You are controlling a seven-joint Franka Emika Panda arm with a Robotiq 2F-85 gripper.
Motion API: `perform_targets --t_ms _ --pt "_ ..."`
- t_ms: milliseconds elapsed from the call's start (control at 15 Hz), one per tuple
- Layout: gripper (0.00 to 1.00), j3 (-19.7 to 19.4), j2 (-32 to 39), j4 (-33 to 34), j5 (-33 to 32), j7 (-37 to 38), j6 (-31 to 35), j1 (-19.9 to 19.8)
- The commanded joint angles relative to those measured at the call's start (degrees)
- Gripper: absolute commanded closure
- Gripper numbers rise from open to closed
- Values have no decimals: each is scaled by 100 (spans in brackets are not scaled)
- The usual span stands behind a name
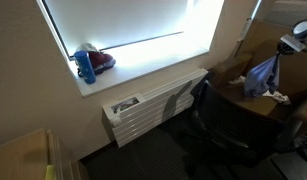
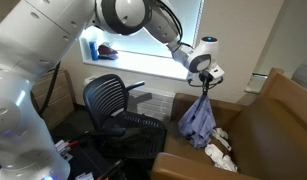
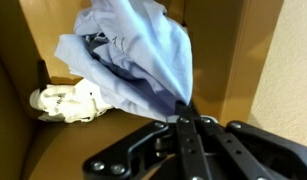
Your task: Remove the sky blue sheet from the couch and put it on the chair
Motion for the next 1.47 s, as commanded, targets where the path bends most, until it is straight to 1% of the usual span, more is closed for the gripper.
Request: perform_targets --t_ms 0,67,133,267,400,467,533,600,733,933,1133,1200,1267,1333,1400 --pt "100 -207 -1226 -1335 246 -107 425 376" --pt "100 -430 -1455 -1580 278 316 710 579" --pt "99 -279 -752 -687 291 -19 284 418" --pt "99 -425 -1154 -1091 272 226 452 577" --pt "100 -457 -1301 -1275 273 268 488 600" --pt "100 45 -1036 -964 636 -403 140 207" --pt "100 298 -721 -704 870 -764 63 89" --pt "100 430 -341 -422 1050 -973 -6 129" --pt "100 747 193 36 1370 -1521 -197 112" --pt "100 1051 1091 981 1467 -1998 -745 266" --pt "100 1138 1551 1848 1241 -2200 -1775 481" --pt "100 1092 1420 1889 1125 -2233 -2121 604" --pt "100 984 1148 1776 957 -2237 -2372 772" --pt "100 859 846 1612 759 -2134 -2509 1008" --pt "100 727 681 1585 526 -2034 -2594 1203"
